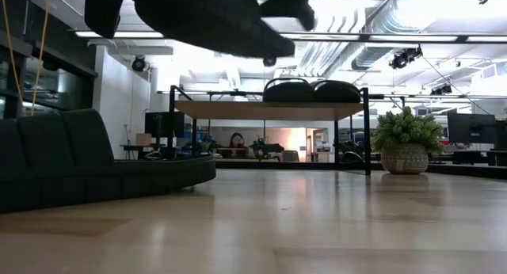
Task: Pick and place slides into the shelf
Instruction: Put the black slipper on the shelf
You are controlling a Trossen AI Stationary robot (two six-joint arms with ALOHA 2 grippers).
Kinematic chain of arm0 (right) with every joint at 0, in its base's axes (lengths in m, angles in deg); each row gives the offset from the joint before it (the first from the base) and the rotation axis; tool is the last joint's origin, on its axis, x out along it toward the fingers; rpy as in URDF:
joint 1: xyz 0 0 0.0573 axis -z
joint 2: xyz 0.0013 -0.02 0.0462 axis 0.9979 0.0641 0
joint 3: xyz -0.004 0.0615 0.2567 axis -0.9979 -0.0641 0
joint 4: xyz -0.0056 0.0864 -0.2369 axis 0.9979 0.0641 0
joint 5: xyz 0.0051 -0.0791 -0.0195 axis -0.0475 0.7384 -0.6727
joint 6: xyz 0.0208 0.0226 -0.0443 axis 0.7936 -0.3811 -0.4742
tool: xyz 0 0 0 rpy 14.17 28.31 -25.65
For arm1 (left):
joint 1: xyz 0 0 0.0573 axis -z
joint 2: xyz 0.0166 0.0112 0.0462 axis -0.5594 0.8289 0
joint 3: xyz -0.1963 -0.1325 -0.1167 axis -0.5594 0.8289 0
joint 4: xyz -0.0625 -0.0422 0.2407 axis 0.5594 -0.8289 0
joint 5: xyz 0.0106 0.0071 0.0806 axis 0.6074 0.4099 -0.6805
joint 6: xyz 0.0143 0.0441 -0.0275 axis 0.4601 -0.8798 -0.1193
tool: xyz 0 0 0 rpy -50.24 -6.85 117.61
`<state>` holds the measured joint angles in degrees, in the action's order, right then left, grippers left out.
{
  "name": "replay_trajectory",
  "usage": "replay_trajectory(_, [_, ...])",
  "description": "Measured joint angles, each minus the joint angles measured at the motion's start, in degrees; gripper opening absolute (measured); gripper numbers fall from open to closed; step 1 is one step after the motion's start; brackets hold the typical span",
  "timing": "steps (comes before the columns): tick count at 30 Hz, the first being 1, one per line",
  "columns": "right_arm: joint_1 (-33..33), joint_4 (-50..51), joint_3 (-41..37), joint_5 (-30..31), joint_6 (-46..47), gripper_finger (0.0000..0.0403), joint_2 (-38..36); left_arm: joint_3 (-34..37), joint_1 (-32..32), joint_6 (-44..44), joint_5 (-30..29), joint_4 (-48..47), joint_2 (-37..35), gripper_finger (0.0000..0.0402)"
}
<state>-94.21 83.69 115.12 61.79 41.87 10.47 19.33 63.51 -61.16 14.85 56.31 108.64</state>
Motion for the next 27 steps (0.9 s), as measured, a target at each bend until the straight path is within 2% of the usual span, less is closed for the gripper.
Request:
replay_trajectory(6, [-2.2,7.5,0.0,11.4,0.8,0.0142,-3.6,0.0,0.1,0.0,-1.3,-0.2,-0.1,0.0011])
replay_trajectory(11, [-4.6,11.8,0.0,17.9,2.0,0.0142,-3.9,0.0,0.1,-0.4,-4.3,-0.3,-0.1,0.0004])
replay_trajectory(16, [-6.2,11.6,0.0,21.2,1.3,0.0142,-3.7,0.0,-1.1,-2.4,-5.8,1.8,-0.1,0.0009])
replay_trajectory(20, [-6.7,11.6,0.0,21.7,0.5,0.0142,-4.2,0.0,-3.9,-2.0,-5.8,2.8,-0.1,0.0009])
replay_trajectory(27, [-9.0,13.8,0.0,26.6,-0.7,0.0142,-5.1,0.0,-8.9,-2.0,-5.8,2.6,0.0,0.0007])
